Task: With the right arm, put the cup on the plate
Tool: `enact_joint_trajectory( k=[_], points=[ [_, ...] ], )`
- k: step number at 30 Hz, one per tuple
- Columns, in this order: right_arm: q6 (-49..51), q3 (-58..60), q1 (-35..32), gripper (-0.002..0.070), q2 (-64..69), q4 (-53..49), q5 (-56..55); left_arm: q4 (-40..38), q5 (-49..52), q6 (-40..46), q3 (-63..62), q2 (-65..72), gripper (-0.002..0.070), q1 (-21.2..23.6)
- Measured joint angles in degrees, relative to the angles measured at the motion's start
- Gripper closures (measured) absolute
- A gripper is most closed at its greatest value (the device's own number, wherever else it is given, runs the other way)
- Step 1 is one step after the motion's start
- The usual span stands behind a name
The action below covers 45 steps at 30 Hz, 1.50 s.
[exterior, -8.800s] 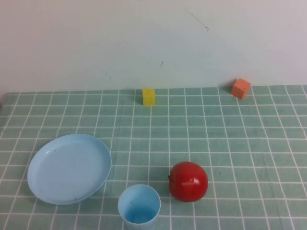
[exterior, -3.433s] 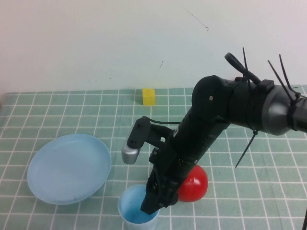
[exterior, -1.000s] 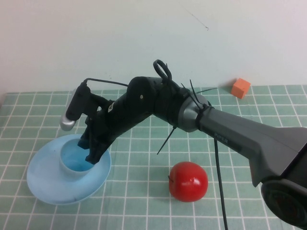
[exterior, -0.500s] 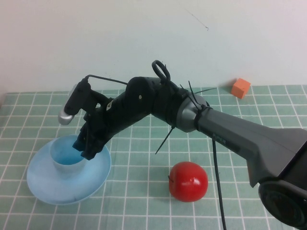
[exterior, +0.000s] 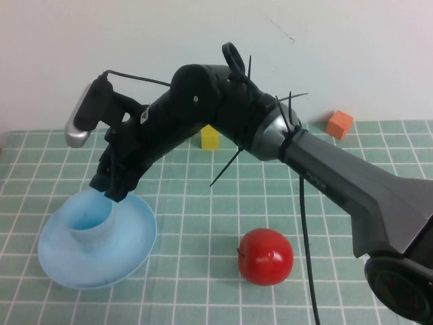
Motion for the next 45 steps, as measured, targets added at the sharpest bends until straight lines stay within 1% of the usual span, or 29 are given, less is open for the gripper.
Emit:
enact_joint_trajectory(
  k=[1, 3, 6, 7, 8, 10, 15, 26, 34, 41, 45],
  points=[
    [1.6, -1.0, 0.1, 0.0321, 0.0, -1.2, 1.9, 0.0, 0.0, 0.0, 0.0, 0.0, 0.0678, 0.0],
    [5.4, -2.6, 0.1, 0.0389, -0.4, -4.2, 6.6, 0.0, 0.0, 0.0, 0.0, 0.0, 0.0678, 0.0],
    [8.2, -4.4, 0.1, 0.0565, -1.9, -8.2, 14.9, 0.0, 0.0, 0.0, 0.0, 0.0, 0.0678, 0.0],
    [8.6, -4.6, 0.1, 0.0604, -2.7, -9.6, 17.3, 0.0, 0.0, 0.0, 0.0, 0.0, 0.0678, 0.0],
    [9.0, -4.9, 0.1, 0.0629, -3.7, -11.3, 18.9, 0.0, 0.0, 0.0, 0.0, 0.0, 0.0678, 0.0],
    [9.9, -5.2, 0.1, 0.0654, -5.6, -15.6, 20.1, 0.0, 0.0, 0.0, 0.0, 0.0, 0.0678, 0.0],
    [15.6, -5.2, 0.1, 0.0673, -12.3, -30.3, 20.3, 0.0, 0.0, 0.0, 0.0, 0.0, 0.0678, 0.0],
    [20.8, -5.3, 0.0, 0.0678, -28.8, -51.9, 20.4, 0.0, 0.0, 0.0, 0.0, 0.0, 0.0678, 0.0],
    [24.1, -5.8, 0.0, 0.0678, -42.4, -62.9, 20.4, 0.0, 0.0, 0.0, 0.0, 0.0, 0.0678, 0.0],
    [24.4, -6.2, 0.0, 0.0678, -51.5, -64.5, 20.4, 0.0, 0.0, 0.0, 0.0, 0.0, 0.0678, 0.0],
    [24.4, -6.2, 0.0, 0.0679, -54.5, -67.8, 20.4, 0.0, 0.0, 0.0, 0.0, 0.0, 0.0678, 0.0]
  ],
)
